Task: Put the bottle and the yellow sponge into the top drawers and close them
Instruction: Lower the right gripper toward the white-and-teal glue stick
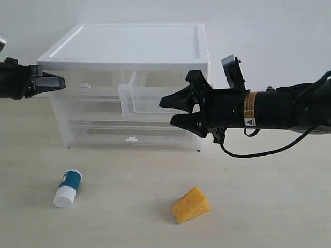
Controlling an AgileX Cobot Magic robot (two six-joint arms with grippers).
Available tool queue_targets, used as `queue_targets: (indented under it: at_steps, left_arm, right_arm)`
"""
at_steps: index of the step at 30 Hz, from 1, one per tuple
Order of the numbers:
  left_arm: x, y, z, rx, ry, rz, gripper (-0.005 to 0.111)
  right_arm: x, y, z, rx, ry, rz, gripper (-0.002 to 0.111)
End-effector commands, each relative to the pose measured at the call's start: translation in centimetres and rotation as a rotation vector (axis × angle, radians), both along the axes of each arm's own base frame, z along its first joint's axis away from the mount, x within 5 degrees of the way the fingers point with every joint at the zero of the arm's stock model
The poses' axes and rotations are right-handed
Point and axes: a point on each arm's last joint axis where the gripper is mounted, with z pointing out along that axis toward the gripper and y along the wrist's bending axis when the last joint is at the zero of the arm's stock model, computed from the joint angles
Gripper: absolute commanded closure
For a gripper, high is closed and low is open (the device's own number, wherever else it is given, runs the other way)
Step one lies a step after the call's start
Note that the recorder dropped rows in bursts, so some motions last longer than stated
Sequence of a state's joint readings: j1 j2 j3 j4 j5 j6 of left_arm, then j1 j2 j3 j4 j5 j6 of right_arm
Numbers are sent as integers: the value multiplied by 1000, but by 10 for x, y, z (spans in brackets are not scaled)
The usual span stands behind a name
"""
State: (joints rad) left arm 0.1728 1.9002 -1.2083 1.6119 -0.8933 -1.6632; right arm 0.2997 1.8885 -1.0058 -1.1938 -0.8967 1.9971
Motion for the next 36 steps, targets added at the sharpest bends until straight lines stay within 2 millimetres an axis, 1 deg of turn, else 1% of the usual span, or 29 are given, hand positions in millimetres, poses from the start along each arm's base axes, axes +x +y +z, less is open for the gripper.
queue_targets:
  at_steps: [1, 5, 10, 11, 13, 17, 19, 25, 29, 36]
  left_arm:
    - [3, 2, 8, -18, -21, 43, 103]
    - [3, 2, 8, -18, -21, 43, 103]
    - [4, 3, 8, -15, -20, 46, 103]
    - [4, 3, 8, -15, -20, 46, 103]
    - [4, 3, 8, -15, -20, 46, 103]
    - [4, 3, 8, -15, -20, 46, 103]
    - [4, 3, 8, -15, -20, 46, 103]
    - [4, 3, 8, -15, -20, 46, 103]
    - [3, 3, 8, -19, -21, 44, 103]
    - [3, 3, 8, -19, -21, 44, 103]
  right_arm:
    - [3, 0, 4, 32, -27, -27, 59]
    - [5, -1, 6, 53, -43, -58, 60]
    - [4, -1, 5, 38, -49, -42, 61]
    - [4, -1, 5, 33, -52, -36, 64]
    - [3, 0, 4, 23, -57, -25, 74]
    - [4, -1, 4, 23, -62, -30, 100]
    - [5, -1, 4, 19, -57, -45, 109]
    - [2, 0, 4, 0, -93, -3, 108]
    - [-6, 3, 4, 1, -115, 86, 108]
    - [-21, -2, -4, -24, -115, 101, 108]
